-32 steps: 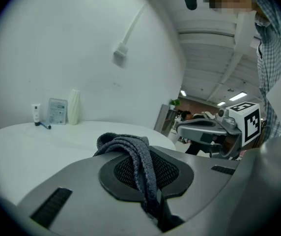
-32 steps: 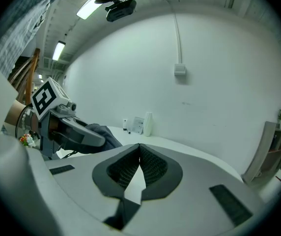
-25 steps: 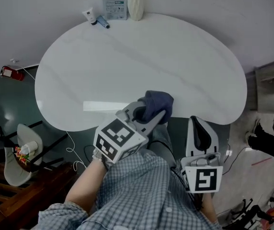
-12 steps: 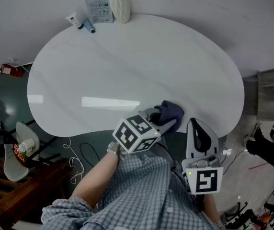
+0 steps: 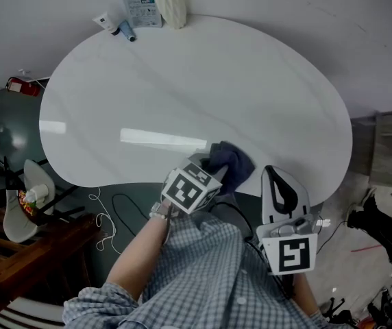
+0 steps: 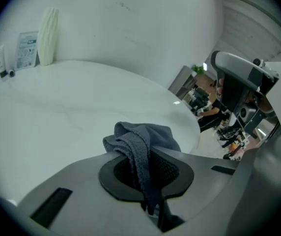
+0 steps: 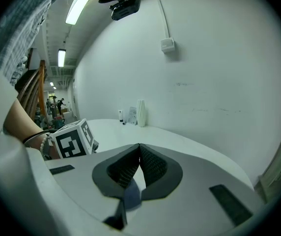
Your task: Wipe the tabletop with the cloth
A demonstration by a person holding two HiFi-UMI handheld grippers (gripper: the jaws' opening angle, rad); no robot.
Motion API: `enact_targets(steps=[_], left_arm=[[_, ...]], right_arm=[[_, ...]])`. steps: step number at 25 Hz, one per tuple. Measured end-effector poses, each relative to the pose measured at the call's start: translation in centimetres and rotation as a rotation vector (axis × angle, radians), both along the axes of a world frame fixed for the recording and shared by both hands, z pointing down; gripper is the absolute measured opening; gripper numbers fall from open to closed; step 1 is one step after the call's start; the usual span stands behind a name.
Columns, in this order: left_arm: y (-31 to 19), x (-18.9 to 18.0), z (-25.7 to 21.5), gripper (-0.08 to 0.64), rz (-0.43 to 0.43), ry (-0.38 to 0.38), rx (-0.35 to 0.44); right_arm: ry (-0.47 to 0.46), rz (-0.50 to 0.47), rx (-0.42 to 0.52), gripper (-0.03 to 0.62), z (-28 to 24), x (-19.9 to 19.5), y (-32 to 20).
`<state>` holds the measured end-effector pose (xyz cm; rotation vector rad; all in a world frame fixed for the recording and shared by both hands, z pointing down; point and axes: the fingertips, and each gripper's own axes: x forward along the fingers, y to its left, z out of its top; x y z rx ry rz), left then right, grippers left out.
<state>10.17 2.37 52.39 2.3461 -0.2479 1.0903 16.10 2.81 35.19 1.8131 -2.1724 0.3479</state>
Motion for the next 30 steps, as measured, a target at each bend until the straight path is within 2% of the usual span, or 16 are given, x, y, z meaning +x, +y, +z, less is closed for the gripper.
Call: enact_targets(steps=[3,7,12,16,21,23,25,30], left_arm=[[-1.2,-1.5,0.5,0.032,-0.069,-0.033,0.027],[-3.6,-4.7,0.4,0.032,-0.233,-0.053,0.033],[-7.0,-11.5,0.4,0.034,-0.475,-0.095,0.065],[-8.7,-17.3,0.2,0.034,-0.624,-0.143,0.099],[-10.1,-23.8,0.1,0.034,-0.811,-0.167,0.098],[-10.7,-25.2,0.1,0.034,-0.85,-0.167,0.097],[-11.1,-25.4,0.2,0.032,-0.847,-0.165,0.095],[-12.9,-22.6,0.3,0.034,-0.742,-0.152,0.108]], right_arm=[[-0.013,-0.032,0.005,0.009,0.0,0.2,-0.3],[-0.016,-0.076,0.025,0.009,-0.4,0.1,-0.6],[-0.027,-0.118,0.036,0.009,-0.6,-0.4,-1.3],[-0.034,-0.139,0.042,0.009,-0.6,-1.1,-2.1],[-0.021,-0.14,0.043,0.009,-0.6,-1.9,-3.0],[-0.024,-0.135,0.044,0.009,-0.7,-2.4,-3.5],[-0.024,-0.131,0.048,0.009,-0.8,-3.1,-4.0],[-0.018,-0.125,0.044,0.009,-1.1,-4.5,-4.6]])
